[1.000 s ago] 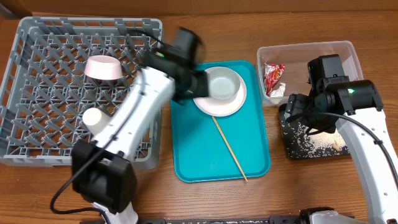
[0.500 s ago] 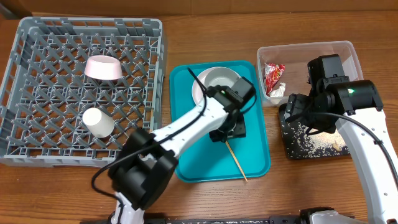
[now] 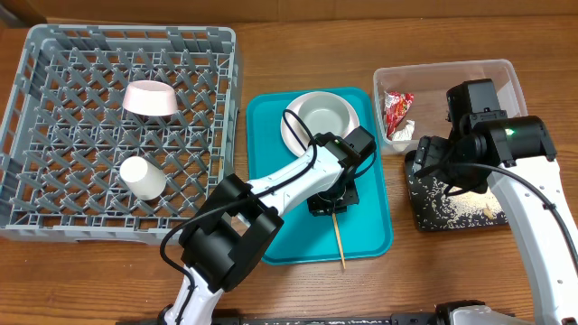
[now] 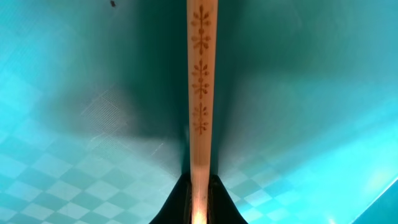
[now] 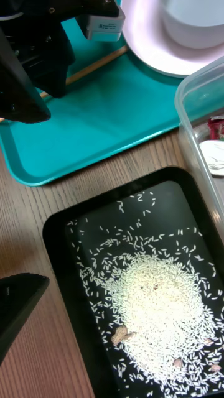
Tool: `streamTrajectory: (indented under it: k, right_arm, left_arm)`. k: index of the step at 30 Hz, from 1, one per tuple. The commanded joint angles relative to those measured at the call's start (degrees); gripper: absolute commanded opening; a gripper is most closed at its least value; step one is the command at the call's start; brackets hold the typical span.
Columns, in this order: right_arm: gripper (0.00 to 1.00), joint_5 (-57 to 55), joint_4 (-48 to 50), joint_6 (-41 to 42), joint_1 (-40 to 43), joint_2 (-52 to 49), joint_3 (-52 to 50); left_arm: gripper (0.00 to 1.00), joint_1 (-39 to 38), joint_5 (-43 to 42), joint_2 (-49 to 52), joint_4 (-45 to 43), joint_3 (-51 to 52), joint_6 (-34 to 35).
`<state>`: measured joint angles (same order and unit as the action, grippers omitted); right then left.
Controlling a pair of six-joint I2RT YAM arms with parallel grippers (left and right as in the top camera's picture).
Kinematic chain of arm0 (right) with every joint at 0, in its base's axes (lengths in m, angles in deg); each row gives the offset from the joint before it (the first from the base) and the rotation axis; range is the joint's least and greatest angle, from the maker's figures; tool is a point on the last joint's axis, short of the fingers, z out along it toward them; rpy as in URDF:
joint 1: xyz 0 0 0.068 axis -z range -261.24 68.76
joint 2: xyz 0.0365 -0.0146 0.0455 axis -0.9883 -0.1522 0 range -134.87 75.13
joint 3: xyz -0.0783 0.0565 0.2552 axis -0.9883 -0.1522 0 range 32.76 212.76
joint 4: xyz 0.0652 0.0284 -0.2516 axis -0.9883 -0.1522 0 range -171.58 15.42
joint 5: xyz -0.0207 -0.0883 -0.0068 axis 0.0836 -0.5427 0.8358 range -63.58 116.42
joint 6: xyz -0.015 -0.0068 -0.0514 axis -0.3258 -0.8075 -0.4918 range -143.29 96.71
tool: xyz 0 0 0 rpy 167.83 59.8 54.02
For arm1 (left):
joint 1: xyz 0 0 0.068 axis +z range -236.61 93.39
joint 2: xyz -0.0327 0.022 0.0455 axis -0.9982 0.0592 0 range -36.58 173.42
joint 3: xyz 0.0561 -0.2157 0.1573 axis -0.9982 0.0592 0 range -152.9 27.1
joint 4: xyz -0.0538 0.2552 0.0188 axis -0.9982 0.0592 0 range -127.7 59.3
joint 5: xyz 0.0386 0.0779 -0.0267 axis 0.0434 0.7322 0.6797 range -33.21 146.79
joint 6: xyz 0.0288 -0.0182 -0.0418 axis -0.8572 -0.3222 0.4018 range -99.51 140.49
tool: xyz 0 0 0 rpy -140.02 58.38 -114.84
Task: Sort waste into correct bins and load items into the dishwasher
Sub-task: 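Return the left gripper to the tray and pinch the second chopstick, then carry the second chopstick into the rack with the left gripper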
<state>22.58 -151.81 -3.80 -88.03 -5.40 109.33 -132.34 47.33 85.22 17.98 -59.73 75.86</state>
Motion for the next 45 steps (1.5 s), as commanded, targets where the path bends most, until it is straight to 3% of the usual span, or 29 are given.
streamTrajectory:
  k: [1, 6, 12, 21, 27, 32, 37, 45]
  right_arm:
    - [0.79, -0.63, 0.15, 0.00, 0.11, 0.37, 0.74]
    - [0.79, -0.63, 0.15, 0.00, 0.11, 0.37, 0.74]
    - [0.79, -0.63, 0.13, -0.20, 0.11, 0.37, 0.74]
    - [0.79, -0.63, 0.15, -0.17, 0.11, 0.37, 0.74]
    - [0.79, -0.61, 0.15, -0.17, 0.11, 0.37, 0.74]
    - [0.79, -0.61, 0.17, -0.17, 0.11, 0.37, 0.74]
    - [0.79, -0.61, 0.17, -0.15, 0.11, 0.37, 0.74]
    - [0.79, -0.59, 0.15, -0.15, 0.11, 0.37, 0.74]
  left_arm:
    - [0.04, 0.61, 0.94, 1.70, 0.52, 0.52, 0.35]
    - [0.04, 2.75, 2.38, -2.38, 2.91, 0.50, -1.20]
    - [0.04, 5.03, 11.30, -13.14, 5.79, 0.48, -4.22]
    - [0.04, 13.81, 23.47, -26.21, 5.07, -0.04, -21.42]
    - [0.04, 26.45, 23.15, -27.65, 1.51, -0.46, -39.95]
    - [0.04, 34.27, 16.72, -27.41, -0.92, -0.44, -52.83]
    - [0.04, 38.23, 12.74, -27.02, -1.77, -0.44, -56.92]
    - [0.04, 38.60, 12.17, -22.38, -1.77, -0.42, -56.92]
